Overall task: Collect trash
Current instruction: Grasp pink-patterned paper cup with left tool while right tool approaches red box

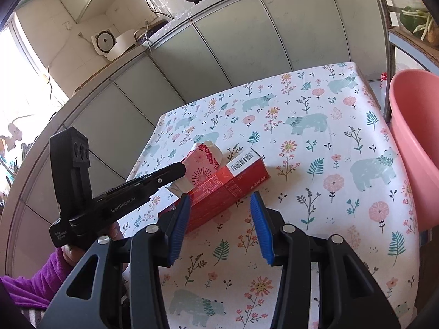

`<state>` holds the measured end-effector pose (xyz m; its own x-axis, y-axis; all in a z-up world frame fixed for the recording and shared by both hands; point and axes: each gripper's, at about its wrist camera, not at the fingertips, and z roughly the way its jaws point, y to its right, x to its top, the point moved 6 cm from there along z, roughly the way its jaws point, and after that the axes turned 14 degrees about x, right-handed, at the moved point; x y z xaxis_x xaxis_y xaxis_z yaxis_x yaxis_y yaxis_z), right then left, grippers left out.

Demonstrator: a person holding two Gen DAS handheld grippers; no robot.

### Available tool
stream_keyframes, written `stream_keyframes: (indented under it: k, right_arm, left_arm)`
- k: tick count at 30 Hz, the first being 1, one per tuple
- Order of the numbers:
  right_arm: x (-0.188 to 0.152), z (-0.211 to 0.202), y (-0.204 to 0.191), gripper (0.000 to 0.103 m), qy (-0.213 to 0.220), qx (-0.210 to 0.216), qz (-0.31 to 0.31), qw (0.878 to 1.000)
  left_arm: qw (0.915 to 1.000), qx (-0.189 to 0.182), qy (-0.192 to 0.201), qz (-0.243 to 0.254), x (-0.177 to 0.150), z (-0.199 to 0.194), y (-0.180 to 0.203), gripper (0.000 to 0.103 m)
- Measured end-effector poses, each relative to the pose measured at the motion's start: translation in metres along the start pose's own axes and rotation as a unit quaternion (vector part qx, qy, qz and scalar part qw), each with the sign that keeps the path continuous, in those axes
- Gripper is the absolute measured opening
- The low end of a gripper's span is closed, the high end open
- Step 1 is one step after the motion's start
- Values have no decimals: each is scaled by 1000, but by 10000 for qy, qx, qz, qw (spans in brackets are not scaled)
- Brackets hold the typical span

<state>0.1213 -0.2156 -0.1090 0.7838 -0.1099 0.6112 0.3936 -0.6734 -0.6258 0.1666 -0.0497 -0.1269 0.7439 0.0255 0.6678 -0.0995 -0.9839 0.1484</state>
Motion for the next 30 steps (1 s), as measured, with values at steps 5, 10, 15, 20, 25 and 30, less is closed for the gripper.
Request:
stream_keyframes:
  k: [5,10,15,20,25,30]
  right_arm:
    - [2,12,2,46,-123,232,502,9984]
    - [6,23,8,51,-195,493,1162,9918]
    - [5,37,11,52,-325,569,1432,9875]
    - [10,53,17,52,-457,390,1551,9861]
    - [16,66,17,52,-549,304,1533,9862]
    - [21,73,17,52,-576,83,1369,9889]
  left_arm:
    - [9994,82,319,91,1,-17,-1,7]
    - [9990,149,410,120,-5,-25,-6,7]
    - [9985,244,470,121,-6,-30,-23,7]
    - [9987,190,349,305,-22,-31,-23,6]
    - [9984,-33,287,482,-33,-36,-7,6]
    - [9975,-240,252,610,-39,-40,7,6]
